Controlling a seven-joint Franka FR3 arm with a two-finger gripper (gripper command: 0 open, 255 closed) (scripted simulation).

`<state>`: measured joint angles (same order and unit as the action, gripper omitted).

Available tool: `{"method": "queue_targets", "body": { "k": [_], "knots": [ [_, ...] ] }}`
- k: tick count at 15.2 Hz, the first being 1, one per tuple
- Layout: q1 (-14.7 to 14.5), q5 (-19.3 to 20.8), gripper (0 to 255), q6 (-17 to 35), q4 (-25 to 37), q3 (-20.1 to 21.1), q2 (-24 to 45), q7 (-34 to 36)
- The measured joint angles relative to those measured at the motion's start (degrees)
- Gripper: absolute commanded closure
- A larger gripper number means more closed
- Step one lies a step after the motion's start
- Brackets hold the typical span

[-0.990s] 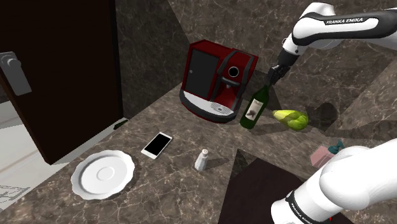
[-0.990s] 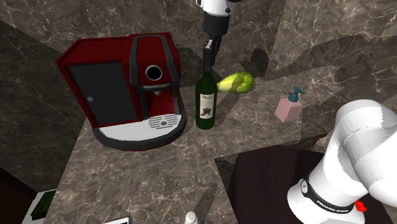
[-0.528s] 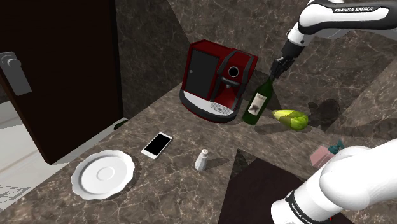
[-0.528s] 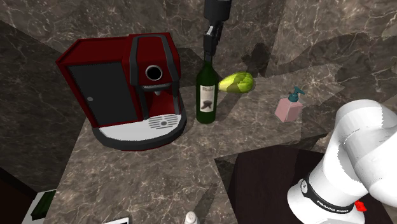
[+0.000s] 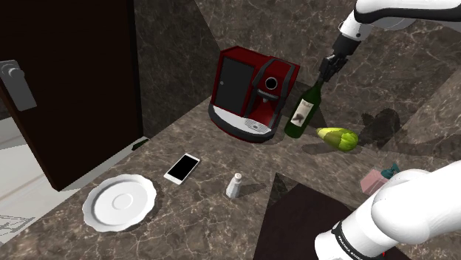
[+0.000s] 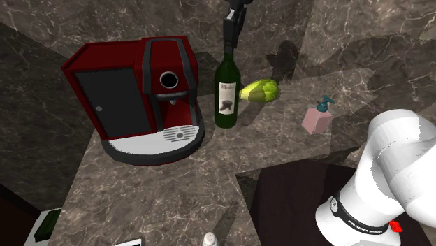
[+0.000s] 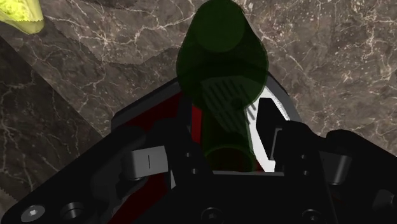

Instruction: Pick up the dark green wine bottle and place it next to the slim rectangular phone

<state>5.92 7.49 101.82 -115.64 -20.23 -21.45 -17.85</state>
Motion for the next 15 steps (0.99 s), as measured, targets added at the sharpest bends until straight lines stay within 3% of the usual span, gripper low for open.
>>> {"method": "queue_targets", "body": {
  "k": [15],
  "knots": [
    [-0.6, -1.2, 255, -11.5, 14.6, 0.2, 3.2, -1.0]
  ]
}}
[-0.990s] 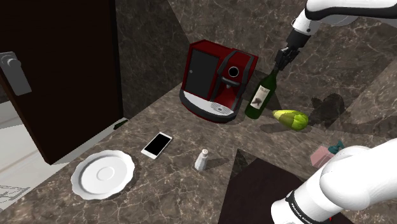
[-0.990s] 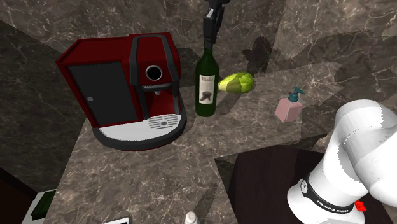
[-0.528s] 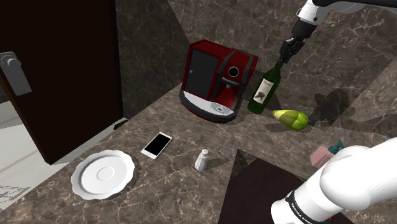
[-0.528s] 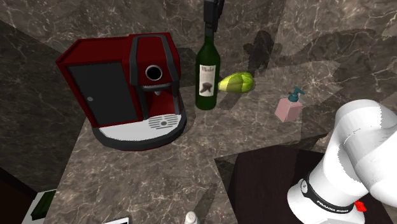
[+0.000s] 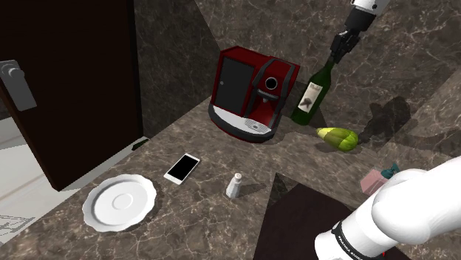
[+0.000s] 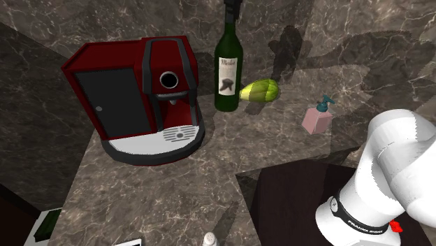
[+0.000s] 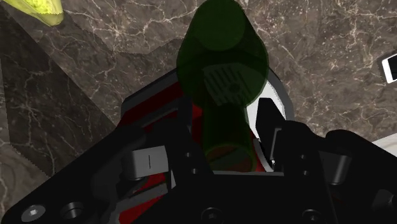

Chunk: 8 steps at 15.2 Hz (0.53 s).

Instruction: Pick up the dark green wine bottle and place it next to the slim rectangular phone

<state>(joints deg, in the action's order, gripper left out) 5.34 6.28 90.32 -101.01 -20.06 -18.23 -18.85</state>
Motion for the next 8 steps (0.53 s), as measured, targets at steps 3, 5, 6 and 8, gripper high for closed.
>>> {"method": "queue_targets", "body": {
  "k": [3, 5, 6, 8],
  "knots": [
    [-0.1, -0.3, 255, -2.5, 3.6, -0.2, 1.1, -0.4],
    [-0.2, -0.6, 255, -4.1, 5.9, -0.2, 1.9, -0.6],
    [-0.2, -0.7, 255, -5.0, 7.2, -0.3, 2.3, -0.7],
    [-0.3, -1.0, 255, -6.6, 9.7, -0.3, 3.3, -0.9]
  ]
}}
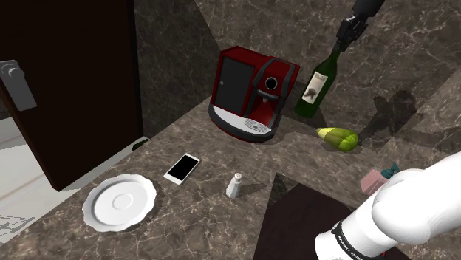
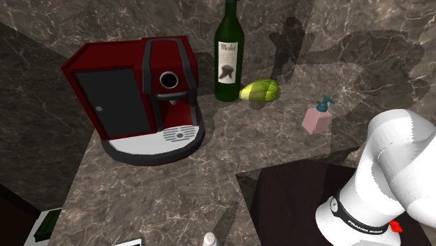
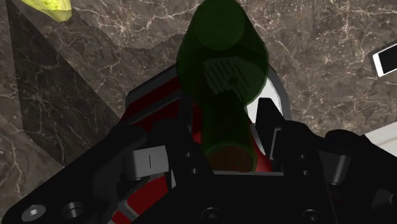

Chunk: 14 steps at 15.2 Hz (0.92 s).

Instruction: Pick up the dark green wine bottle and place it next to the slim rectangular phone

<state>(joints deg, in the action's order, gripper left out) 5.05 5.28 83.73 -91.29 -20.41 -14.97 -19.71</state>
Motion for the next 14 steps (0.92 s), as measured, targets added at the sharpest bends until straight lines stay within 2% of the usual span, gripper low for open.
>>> {"method": "queue_targets", "body": {
  "k": [7, 14],
  "knots": [
    [-0.1, -1.0, 255, -6.0, 8.9, -0.5, 3.1, -0.9],
    [0.3, -3.1, 255, -13.1, 21.6, -2.1, 8.9, -2.7]
  ]
}}
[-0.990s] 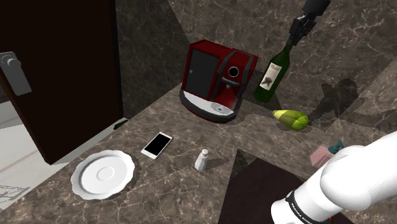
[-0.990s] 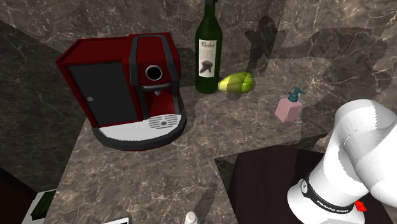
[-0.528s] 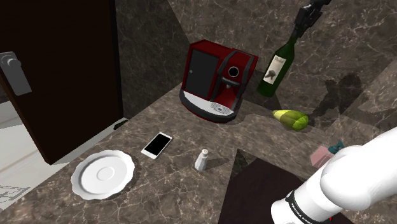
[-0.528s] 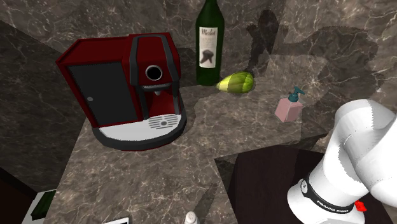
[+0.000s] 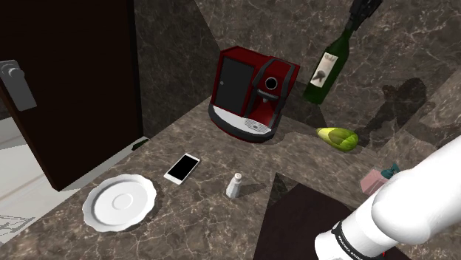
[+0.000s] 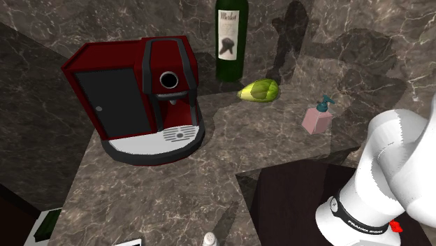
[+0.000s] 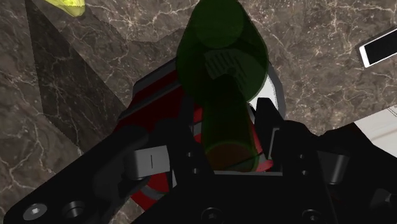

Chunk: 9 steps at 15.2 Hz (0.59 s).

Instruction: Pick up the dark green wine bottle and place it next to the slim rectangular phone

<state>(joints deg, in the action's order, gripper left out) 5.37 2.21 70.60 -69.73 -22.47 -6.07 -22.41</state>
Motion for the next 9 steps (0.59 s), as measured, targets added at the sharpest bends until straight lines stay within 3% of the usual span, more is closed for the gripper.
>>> {"method": "queue_targets", "body": {
  "k": [6, 9],
  "knots": [
    [1.4, -3.1, 255, -7.2, 13.1, -2.0, 6.4, -2.1],
    [3.8, -6.7, 255, -12.8, 23.9, -3.6, 12.2, -3.5]
  ]
}}
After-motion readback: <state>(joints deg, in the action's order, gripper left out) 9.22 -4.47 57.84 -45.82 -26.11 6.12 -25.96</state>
